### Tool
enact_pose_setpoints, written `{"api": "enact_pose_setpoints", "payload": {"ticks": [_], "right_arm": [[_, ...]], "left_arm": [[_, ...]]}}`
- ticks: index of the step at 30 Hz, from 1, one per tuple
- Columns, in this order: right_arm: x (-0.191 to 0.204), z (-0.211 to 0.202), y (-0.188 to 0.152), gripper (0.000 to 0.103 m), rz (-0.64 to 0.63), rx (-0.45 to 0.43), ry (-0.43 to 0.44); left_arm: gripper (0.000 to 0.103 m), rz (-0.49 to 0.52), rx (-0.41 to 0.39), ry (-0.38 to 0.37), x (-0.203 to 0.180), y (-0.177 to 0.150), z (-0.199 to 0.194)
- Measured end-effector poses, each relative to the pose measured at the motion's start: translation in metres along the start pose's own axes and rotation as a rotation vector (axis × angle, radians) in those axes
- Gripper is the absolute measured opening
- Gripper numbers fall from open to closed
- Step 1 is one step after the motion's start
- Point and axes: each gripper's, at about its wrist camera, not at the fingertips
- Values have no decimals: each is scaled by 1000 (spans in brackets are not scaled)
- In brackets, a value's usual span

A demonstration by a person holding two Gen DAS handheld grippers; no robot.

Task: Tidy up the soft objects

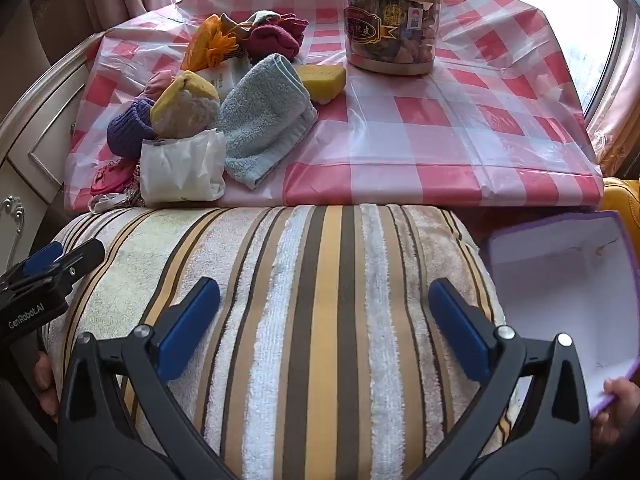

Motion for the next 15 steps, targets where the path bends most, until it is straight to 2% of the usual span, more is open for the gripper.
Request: {"api": "enact_pose_setpoints", "payload": {"ticks": [15], "right_arm": [[-1, 0, 0, 103, 0, 6, 2]], "left_arm": [[103, -1, 2, 9, 1, 1, 0]]}}
Point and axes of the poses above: each gripper's, at about its wrist camera, not at the fingertips, and z roughly the way its jaws point, x to its left, y to its top, and after that the axes turned 13 degrees about -z, right-handed
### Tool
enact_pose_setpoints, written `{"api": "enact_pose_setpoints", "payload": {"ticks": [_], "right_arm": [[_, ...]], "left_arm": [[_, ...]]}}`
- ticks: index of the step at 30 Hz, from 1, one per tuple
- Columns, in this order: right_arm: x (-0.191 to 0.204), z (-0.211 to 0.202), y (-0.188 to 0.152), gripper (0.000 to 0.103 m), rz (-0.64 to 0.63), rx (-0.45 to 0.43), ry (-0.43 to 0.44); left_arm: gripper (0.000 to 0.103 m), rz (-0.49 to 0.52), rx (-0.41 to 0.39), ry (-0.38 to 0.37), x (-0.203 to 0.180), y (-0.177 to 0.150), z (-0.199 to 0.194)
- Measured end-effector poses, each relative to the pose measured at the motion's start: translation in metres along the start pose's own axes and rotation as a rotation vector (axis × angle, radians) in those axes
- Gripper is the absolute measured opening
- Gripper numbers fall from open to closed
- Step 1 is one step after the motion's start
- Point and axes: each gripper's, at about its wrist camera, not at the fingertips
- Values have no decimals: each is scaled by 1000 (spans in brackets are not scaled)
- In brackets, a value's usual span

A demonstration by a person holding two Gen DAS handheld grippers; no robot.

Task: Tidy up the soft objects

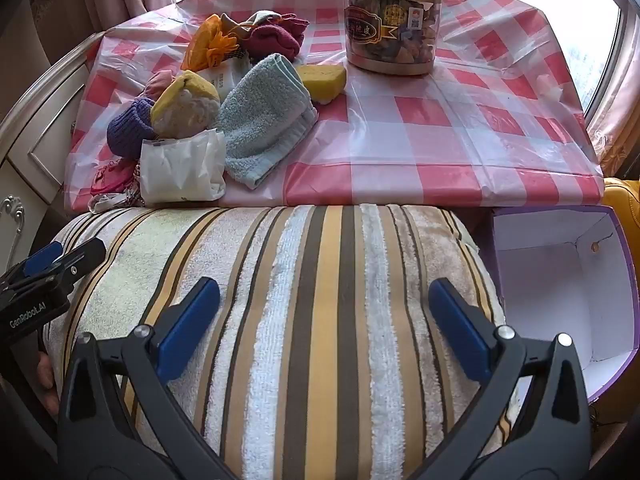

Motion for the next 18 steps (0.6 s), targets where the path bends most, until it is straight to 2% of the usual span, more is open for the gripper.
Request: {"api": "enact_pose_setpoints", "payload": {"ticks": [18], "right_arm": [[3, -3, -4, 103, -4, -20, -13]], "left_arm": [[103, -2, -22, 10, -1, -1, -2]]}}
Point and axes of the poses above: each gripper's, at about its wrist camera, not at the fingertips, and z roughly the way its jaws point, x to its left, y to its top, and after that the axes turned 13 degrees about -z, right-handed
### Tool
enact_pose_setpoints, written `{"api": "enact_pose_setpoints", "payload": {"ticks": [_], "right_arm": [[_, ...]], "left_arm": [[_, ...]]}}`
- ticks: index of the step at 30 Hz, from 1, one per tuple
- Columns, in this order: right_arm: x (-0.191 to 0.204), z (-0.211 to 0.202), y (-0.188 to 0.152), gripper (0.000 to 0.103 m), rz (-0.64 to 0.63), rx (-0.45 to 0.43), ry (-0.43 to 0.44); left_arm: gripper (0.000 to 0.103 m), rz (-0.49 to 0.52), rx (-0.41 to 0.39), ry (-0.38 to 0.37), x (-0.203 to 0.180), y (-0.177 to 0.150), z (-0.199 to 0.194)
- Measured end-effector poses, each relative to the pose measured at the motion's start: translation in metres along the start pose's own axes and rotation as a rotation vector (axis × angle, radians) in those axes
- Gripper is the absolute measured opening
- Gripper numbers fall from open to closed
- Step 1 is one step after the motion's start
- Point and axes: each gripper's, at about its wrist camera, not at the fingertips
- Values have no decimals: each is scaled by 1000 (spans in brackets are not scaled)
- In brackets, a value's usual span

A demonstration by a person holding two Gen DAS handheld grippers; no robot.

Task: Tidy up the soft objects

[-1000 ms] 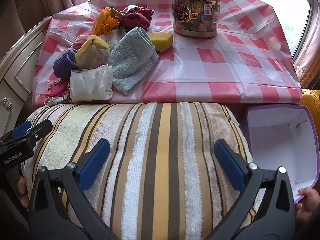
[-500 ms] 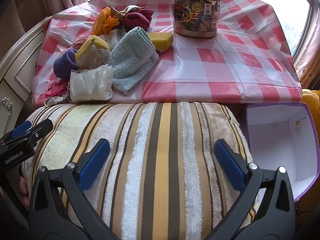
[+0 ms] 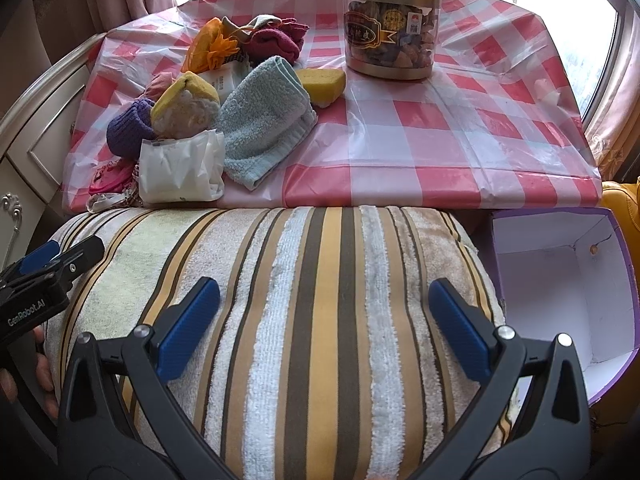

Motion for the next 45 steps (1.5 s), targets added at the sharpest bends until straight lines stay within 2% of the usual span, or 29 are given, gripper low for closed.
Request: {"api": "enact_pose_setpoints", "payload": {"ticks": [45], "right_arm": [[1, 1, 0, 103, -4, -5, -5]], "left_arm": [[103, 0, -6, 3, -2, -3, -1]]}}
Point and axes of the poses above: each gripper's, at about its wrist camera, not at the fingertips, and z roughly the way its jaws point, x to its left, y to its top, and after that the axes turned 13 degrees about -z, right-handed
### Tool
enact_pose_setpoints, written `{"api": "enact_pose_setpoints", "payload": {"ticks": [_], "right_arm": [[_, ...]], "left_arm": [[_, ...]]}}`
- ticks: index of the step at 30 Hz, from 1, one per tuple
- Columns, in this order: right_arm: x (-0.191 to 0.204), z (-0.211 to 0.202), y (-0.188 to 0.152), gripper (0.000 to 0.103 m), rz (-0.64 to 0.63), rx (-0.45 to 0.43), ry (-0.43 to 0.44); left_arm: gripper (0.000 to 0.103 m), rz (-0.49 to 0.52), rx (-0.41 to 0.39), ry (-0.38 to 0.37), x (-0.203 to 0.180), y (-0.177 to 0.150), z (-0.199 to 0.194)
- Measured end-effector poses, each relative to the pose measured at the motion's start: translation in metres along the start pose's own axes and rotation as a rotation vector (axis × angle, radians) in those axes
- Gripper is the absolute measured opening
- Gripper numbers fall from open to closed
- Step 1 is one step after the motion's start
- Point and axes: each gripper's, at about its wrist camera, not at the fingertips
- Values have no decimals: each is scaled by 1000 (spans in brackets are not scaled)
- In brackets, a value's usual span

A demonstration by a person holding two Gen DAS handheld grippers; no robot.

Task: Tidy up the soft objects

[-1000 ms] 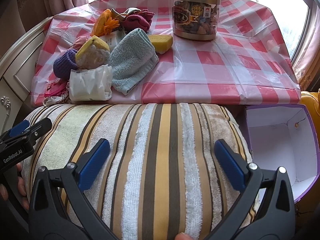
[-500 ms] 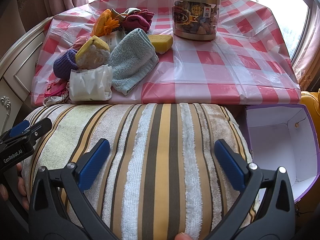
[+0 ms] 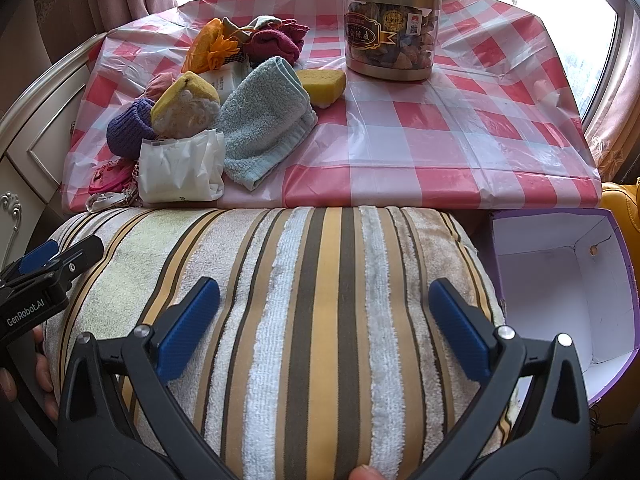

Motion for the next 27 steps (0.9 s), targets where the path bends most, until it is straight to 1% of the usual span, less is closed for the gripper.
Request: {"api": "enact_pose_setpoints", "payload": {"ticks": [11, 14, 16, 21, 23, 24, 25, 27], "right_arm": [[1, 1, 1, 103, -2, 7, -3], [-3, 5, 6, 103, -3, 24, 22], [-6, 10, 11, 103, 4, 39, 45], [-7, 19, 22, 103, -7, 67, 62], [-6, 25, 31, 103, -21, 83, 59], [-6, 28, 35, 103, -27, 87, 65], [-5, 33, 42, 103, -44, 93, 85], [-2, 39, 50, 103, -64, 93, 124]], "left_arm": [[103, 0, -1, 0, 0, -1, 0], [103, 3, -6, 6, -1, 0, -1], [103, -8, -2, 0, 2, 2, 0], [103, -44, 0, -25, 7, 13, -2], [99, -59, 1, -36, 9, 19, 0], [95, -70, 0, -44, 10, 24, 2], [91, -83, 1, -55, 11, 31, 4], [87, -102, -3, -64, 12, 40, 9]]}}
Point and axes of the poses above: each gripper's, at about its wrist camera, not at the fingertips, and z roughly the way its jaws point, x to its left, y to its top, and after that the axes turned 13 degrees about -z, right-handed
